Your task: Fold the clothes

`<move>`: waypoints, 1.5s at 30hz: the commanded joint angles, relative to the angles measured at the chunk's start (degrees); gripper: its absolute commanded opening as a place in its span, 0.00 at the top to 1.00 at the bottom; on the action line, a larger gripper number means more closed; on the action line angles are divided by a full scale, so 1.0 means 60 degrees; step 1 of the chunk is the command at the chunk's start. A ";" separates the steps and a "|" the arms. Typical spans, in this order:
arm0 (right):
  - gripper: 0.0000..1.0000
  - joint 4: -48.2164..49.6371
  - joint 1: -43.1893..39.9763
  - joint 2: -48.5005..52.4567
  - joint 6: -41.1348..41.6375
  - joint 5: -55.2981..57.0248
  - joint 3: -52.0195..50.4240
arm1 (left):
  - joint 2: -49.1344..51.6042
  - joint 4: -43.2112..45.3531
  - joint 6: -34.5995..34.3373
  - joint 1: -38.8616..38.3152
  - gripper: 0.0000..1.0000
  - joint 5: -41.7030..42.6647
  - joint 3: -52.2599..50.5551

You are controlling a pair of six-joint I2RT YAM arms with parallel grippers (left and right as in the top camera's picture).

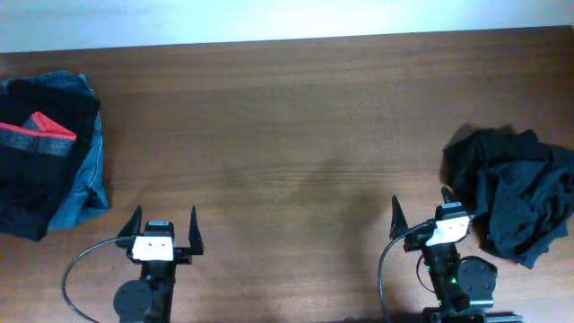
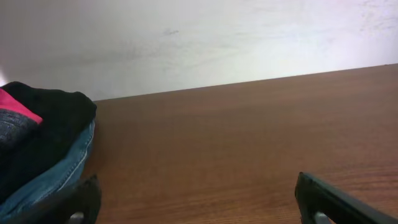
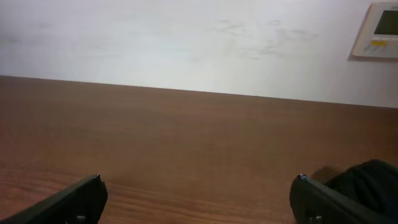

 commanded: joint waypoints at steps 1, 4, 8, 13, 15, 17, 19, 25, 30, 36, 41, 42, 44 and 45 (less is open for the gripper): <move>0.01 -0.0015 -0.0047 -0.0069 0.0011 -0.0117 -0.0076 | -0.0055 0.0022 0.0087 0.0047 0.01 0.0069 -0.0073; 0.01 -0.0015 -0.0047 -0.0069 0.0011 -0.0117 -0.0076 | -0.0055 0.0022 0.0087 0.0047 0.01 0.0066 -0.0073; 0.01 -0.0015 -0.0047 -0.0069 0.0011 -0.0117 -0.0076 | -0.0055 0.0022 0.0087 0.0047 0.01 0.0066 -0.0073; 0.01 -0.0007 -0.0047 -0.0069 0.0011 -0.0113 -0.0076 | -0.0055 0.0022 0.0087 0.0047 0.01 0.0069 -0.0073; 0.01 -0.0007 -0.0047 -0.0069 0.0011 -0.0117 -0.0076 | -0.0055 0.0022 0.0087 0.0047 0.01 0.0066 -0.0073; 0.02 -0.0007 -0.0047 -0.0069 0.0011 -0.0117 -0.0076 | -0.0055 0.0022 0.0087 0.0047 0.01 0.0066 -0.0073; 0.01 -0.0007 -0.0047 -0.0069 0.0011 -0.0117 -0.0076 | -0.0055 0.0022 0.0087 0.0047 0.01 0.0066 -0.0073; 0.01 -0.0007 -0.0047 -0.0069 0.0015 -0.0120 -0.0076 | -0.0055 0.0058 0.0084 0.0047 0.01 0.0215 -0.0069; 0.01 -0.0007 -0.0047 -0.0069 0.0015 -0.0120 -0.0076 | -0.0055 0.0058 0.0084 0.0047 0.01 0.0211 -0.0073; 0.01 -0.0007 -0.0047 -0.0069 0.0015 -0.0120 -0.0076 | -0.0055 0.0058 0.0087 0.0047 0.01 0.0211 -0.0069; 0.01 -0.0007 -0.0047 -0.0069 0.0015 -0.0120 -0.0076 | -0.0055 0.0055 0.0087 0.0047 0.01 0.0211 -0.0069; 0.01 -0.0011 -0.0047 -0.0069 0.0011 -0.0120 -0.0076 | -0.0055 0.0058 0.0087 0.0047 0.01 0.0211 -0.0069; 0.01 -0.0011 -0.0047 -0.0069 0.0011 -0.0120 -0.0076 | -0.0055 0.0055 0.0084 0.0047 0.01 0.0211 -0.0073; 0.01 -0.0011 -0.0047 -0.0069 0.0015 -0.0120 -0.0076 | -0.0055 0.0055 0.0084 0.0047 0.01 0.0211 -0.0073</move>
